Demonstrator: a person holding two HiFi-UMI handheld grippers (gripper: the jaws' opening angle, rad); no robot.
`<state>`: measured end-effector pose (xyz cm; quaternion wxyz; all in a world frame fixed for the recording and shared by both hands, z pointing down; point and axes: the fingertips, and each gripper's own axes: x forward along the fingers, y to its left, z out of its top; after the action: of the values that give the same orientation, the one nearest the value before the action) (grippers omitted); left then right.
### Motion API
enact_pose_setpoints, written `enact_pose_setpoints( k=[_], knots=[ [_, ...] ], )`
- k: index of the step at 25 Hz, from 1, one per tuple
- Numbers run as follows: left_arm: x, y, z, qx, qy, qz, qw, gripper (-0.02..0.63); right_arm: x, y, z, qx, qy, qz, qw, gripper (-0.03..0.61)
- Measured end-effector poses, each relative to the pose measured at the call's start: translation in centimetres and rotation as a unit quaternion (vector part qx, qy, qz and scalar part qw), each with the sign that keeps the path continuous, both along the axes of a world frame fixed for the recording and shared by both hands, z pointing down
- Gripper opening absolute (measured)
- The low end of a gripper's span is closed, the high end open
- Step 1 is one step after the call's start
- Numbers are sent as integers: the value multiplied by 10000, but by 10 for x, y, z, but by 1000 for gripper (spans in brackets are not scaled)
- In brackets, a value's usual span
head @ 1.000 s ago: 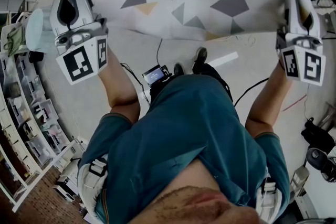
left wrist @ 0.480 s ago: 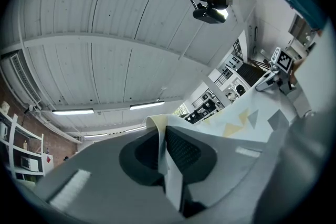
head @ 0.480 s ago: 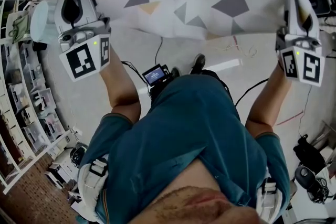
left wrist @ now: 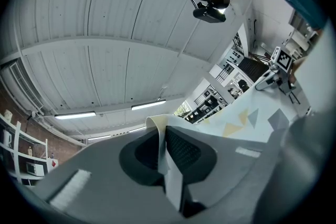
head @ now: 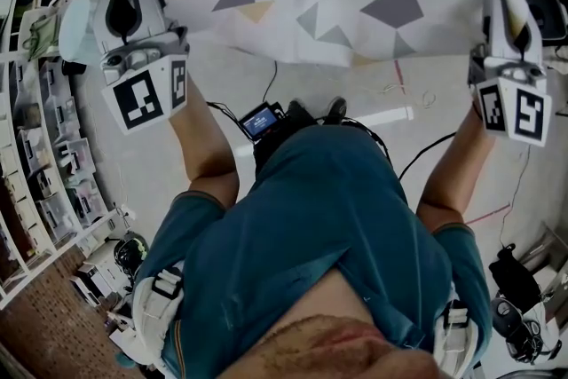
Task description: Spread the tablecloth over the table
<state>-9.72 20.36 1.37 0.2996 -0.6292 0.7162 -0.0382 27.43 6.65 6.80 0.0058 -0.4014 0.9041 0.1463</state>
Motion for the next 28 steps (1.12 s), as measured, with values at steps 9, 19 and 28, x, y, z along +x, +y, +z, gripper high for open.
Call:
enact_pose_setpoints(
  k=[9,19,28],
  knots=[
    [-15,-18,-1,-33,-5,34,10000,6,-15,-13,0,-80,9,11,10000,28],
    [-47,-64,-5,-16,116,409,9991,6,-38,-35,-16,-57,109,392,9992,28],
    [-67,-107,-1,-123,202,695,9973,6,-47,-54,-11,-227,110,737,9970,27]
  ],
)
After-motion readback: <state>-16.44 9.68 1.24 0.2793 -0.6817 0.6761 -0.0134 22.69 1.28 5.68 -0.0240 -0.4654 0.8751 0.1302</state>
